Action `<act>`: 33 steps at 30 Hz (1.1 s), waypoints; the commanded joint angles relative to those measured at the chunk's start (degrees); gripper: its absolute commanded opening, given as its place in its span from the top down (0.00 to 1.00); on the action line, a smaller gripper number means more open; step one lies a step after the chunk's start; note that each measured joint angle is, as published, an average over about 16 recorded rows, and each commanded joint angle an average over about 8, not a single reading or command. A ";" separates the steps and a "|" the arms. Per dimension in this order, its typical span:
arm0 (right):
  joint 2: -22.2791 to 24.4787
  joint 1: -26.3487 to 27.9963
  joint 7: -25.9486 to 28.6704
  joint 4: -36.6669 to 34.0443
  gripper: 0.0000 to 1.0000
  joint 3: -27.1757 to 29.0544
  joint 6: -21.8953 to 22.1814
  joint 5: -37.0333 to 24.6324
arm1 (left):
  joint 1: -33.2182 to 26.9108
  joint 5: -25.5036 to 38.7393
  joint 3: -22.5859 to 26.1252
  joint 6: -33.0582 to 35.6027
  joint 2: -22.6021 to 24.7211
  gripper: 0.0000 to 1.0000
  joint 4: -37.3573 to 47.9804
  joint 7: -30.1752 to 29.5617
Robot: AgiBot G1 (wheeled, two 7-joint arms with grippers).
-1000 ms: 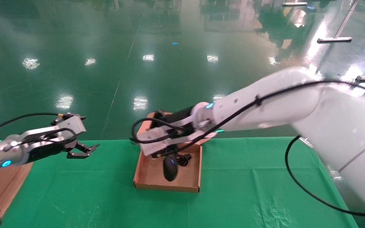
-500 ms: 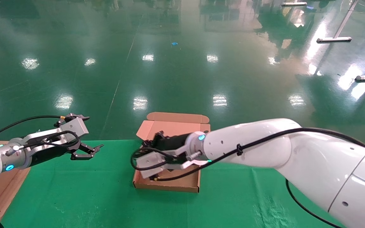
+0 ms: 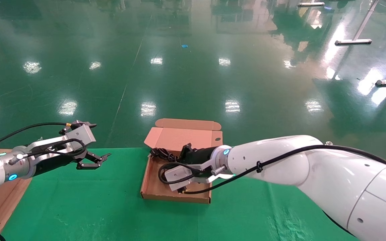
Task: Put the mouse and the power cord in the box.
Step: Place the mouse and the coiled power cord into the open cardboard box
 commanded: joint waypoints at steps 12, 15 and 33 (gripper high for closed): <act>0.08 -0.61 2.63 -0.89 0.00 -0.37 -2.45 3.11 | 0.06 -0.02 0.00 -0.06 -0.10 0.00 -0.11 -0.07; 0.07 -0.61 2.41 -0.87 0.00 -0.36 -2.38 2.83 | 0.05 -0.01 0.01 -0.07 -0.09 0.00 -0.11 -0.07; 1.05 -1.17 2.34 -0.02 0.00 1.24 -3.14 2.92 | 0.37 -0.31 -0.72 0.87 -0.18 0.00 -0.52 -0.49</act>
